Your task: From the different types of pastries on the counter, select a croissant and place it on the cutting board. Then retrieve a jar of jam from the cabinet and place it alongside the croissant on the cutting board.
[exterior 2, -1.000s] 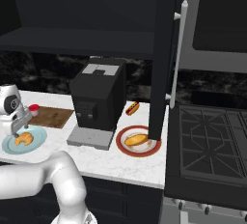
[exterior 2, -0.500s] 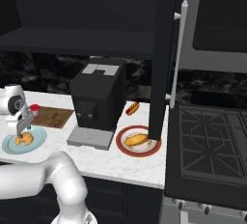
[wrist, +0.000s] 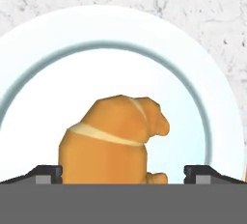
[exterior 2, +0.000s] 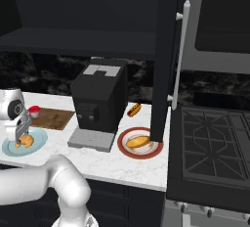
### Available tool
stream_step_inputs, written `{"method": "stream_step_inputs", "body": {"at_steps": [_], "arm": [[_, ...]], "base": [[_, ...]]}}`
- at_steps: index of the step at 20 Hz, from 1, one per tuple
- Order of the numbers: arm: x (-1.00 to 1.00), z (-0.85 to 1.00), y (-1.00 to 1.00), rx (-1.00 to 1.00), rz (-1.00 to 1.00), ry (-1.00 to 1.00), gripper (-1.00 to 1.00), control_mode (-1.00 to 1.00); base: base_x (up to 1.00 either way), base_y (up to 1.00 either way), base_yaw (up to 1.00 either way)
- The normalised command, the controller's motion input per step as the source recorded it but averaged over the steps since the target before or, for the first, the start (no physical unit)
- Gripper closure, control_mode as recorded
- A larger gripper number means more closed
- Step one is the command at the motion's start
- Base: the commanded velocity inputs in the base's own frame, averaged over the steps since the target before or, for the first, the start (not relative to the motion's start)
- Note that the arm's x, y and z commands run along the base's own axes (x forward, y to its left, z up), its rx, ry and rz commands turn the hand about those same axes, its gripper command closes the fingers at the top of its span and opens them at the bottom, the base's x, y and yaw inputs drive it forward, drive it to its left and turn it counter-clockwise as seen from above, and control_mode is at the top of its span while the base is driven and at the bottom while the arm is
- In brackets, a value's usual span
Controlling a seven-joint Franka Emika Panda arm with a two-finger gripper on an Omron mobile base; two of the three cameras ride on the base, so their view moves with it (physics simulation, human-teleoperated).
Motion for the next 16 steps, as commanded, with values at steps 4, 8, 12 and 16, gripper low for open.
{"method": "stream_step_inputs", "body": {"at_steps": [4,8,12,16], "arm": [[0.03,-0.17,-0.19,0.04,0.02,0.0,-1.0,-1.0],[0.0,-0.13,-0.24,0.06,0.02,0.0,-1.0,-1.0],[0.0,-0.14,-0.05,0.07,0.01,0.01,1.0,-1.0],[0.0,0.02,0.0,0.06,0.0,0.0,1.0,-1.0]], "base": [[0.0,0.0,0.0],[0.0,0.0,0.0],[0.0,0.0,0.0],[0.0,0.0,0.0]]}}
